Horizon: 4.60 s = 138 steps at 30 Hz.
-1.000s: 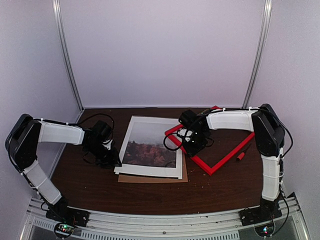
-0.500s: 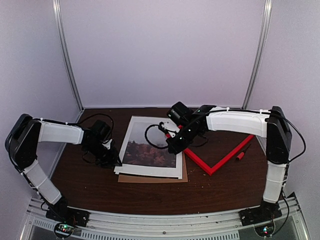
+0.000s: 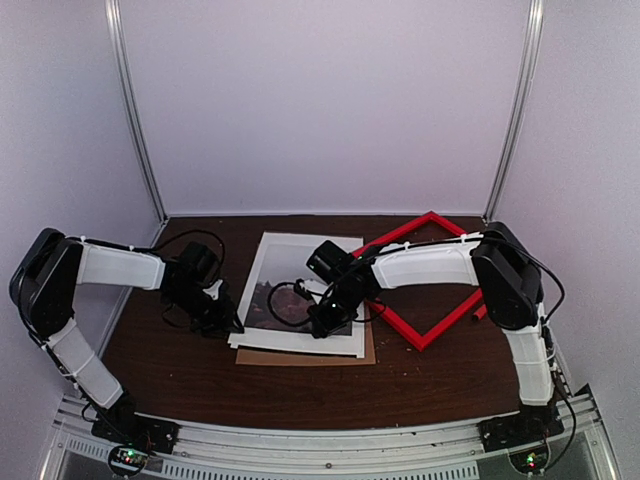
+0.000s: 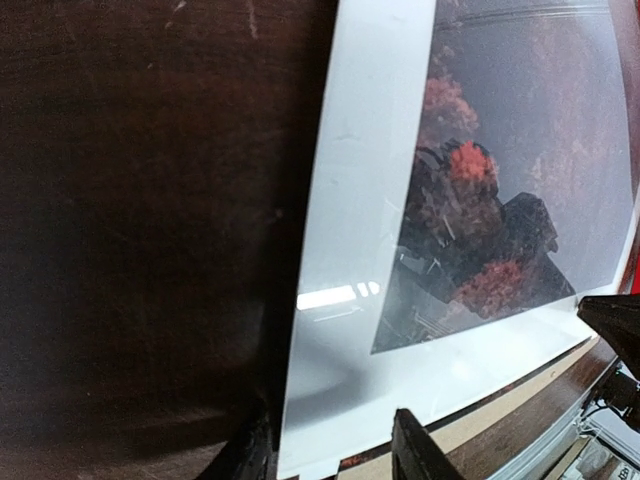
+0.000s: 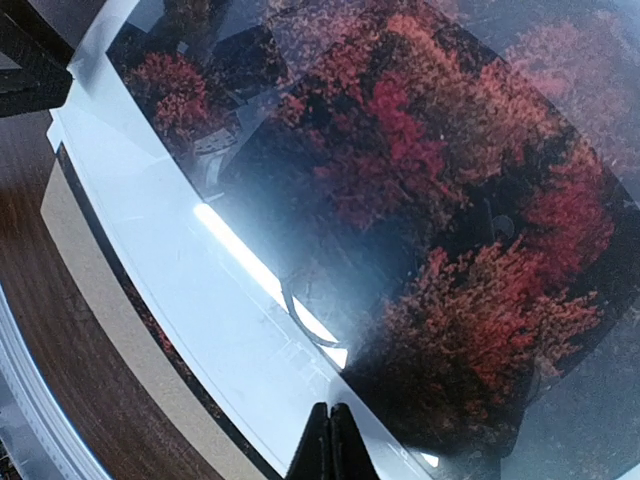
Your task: Take the photo out of the frame
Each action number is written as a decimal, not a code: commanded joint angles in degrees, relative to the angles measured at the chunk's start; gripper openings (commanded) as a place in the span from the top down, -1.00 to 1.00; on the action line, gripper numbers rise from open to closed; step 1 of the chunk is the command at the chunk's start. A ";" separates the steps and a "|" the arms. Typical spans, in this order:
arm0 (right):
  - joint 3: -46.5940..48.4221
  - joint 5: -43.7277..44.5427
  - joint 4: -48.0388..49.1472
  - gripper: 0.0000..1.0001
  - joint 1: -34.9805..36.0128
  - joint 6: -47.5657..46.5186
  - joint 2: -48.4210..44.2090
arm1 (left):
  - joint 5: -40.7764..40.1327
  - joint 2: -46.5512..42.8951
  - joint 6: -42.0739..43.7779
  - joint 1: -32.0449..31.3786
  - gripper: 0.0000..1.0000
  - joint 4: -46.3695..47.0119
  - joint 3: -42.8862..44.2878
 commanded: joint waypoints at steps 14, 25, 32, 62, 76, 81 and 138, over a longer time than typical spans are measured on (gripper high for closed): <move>-1.63 1.93 1.08 1.00 0.27 0.69 1.86 | 6.30 -2.49 -1.23 1.15 0.18 3.15 -0.79; -1.98 2.51 1.08 1.00 0.63 0.69 2.20 | 7.82 -5.00 -1.89 1.15 0.19 3.46 -0.22; -2.01 2.70 1.08 1.00 0.90 0.84 2.34 | 8.77 -5.78 -3.38 1.15 0.25 6.25 -0.76; -1.74 2.80 1.87 1.00 1.54 1.56 3.18 | 18.87 -0.03 -22.27 1.16 0.42 37.73 -7.85; -1.51 5.78 1.13 1.00 1.46 1.35 0.25 | 18.12 3.66 -21.75 -1.97 0.56 36.47 -4.44; -1.53 7.32 0.26 1.00 1.28 1.12 -1.96 | 15.98 3.76 -19.83 -2.90 0.81 33.15 -3.20; -13.29 27.25 -8.07 0.79 -4.41 0.86 -34.15 | -10.26 6.10 -5.44 -21.35 0.17 0.43 20.39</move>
